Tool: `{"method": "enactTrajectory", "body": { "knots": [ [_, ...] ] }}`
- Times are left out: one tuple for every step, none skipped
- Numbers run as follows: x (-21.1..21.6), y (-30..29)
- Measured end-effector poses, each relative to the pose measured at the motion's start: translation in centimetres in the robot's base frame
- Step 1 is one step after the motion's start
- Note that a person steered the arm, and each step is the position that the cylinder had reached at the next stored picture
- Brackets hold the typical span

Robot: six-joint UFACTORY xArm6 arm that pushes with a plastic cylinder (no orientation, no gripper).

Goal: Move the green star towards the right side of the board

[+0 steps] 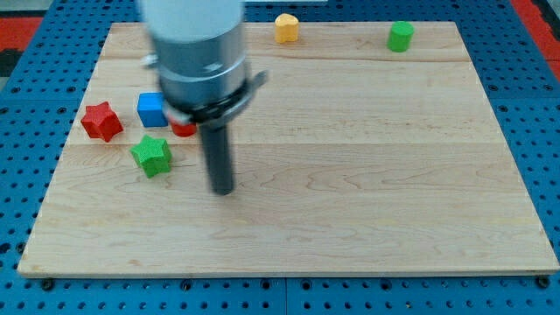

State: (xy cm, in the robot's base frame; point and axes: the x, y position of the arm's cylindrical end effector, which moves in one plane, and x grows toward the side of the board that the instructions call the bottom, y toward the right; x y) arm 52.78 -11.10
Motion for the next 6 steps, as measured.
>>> {"method": "enactTrajectory", "body": {
  "knots": [
    [-0.5,-8.8],
    [-3.3,-9.3],
    [-5.3,-1.4],
    [-5.3,-3.8],
    [-6.3,-5.2],
    [-9.2,-3.2]
  ]
}}
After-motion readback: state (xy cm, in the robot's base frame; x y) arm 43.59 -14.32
